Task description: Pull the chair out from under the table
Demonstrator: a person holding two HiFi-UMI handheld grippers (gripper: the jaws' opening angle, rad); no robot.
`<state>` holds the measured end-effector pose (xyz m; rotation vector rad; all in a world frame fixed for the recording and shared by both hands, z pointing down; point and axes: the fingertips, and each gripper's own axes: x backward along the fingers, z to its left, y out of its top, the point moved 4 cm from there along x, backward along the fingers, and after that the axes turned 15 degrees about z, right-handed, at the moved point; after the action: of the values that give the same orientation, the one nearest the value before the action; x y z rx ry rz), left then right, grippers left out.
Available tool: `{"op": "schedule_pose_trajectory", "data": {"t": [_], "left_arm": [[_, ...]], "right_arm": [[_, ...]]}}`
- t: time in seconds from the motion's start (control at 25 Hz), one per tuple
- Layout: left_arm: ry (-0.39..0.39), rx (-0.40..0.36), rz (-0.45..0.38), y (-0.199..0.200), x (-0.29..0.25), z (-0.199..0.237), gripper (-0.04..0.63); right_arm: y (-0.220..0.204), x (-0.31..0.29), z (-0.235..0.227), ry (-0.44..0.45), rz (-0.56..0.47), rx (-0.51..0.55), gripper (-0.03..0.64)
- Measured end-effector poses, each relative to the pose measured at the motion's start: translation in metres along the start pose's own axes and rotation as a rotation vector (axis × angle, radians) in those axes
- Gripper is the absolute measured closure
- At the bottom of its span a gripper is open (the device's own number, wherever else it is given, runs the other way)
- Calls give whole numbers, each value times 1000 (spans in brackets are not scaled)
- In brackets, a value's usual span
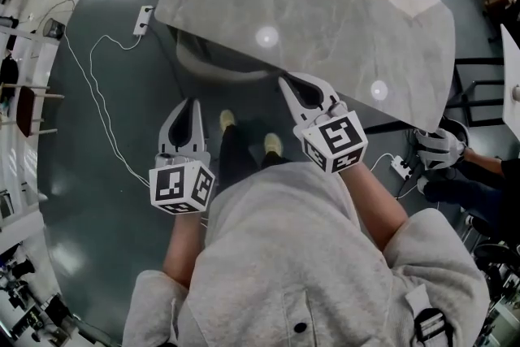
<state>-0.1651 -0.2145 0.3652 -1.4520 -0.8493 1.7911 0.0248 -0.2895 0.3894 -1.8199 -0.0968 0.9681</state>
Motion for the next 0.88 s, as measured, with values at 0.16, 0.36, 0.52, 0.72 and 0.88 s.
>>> {"op": "schedule_pose_trajectory", "data": {"t": [0.16, 0.36, 0.52, 0.72, 0.88], "left_arm": [[-34, 4, 18, 10, -17, 14, 575], [-75, -17, 49, 26, -39, 37, 575], [-97, -44, 73, 39, -60, 61, 575], [-258, -165, 196, 35, -103, 81, 574], [-432, -322, 370, 15, -135, 91, 355]], "right_arm": [[5, -15, -3, -24, 30, -14, 591], [16, -39, -6, -54, 55, -31, 591], [24, -57, -9, -69, 60, -54, 591], [23, -92, -4, -40, 137, -53, 589], [13, -121, 2, -2, 227, -14, 588]]}}
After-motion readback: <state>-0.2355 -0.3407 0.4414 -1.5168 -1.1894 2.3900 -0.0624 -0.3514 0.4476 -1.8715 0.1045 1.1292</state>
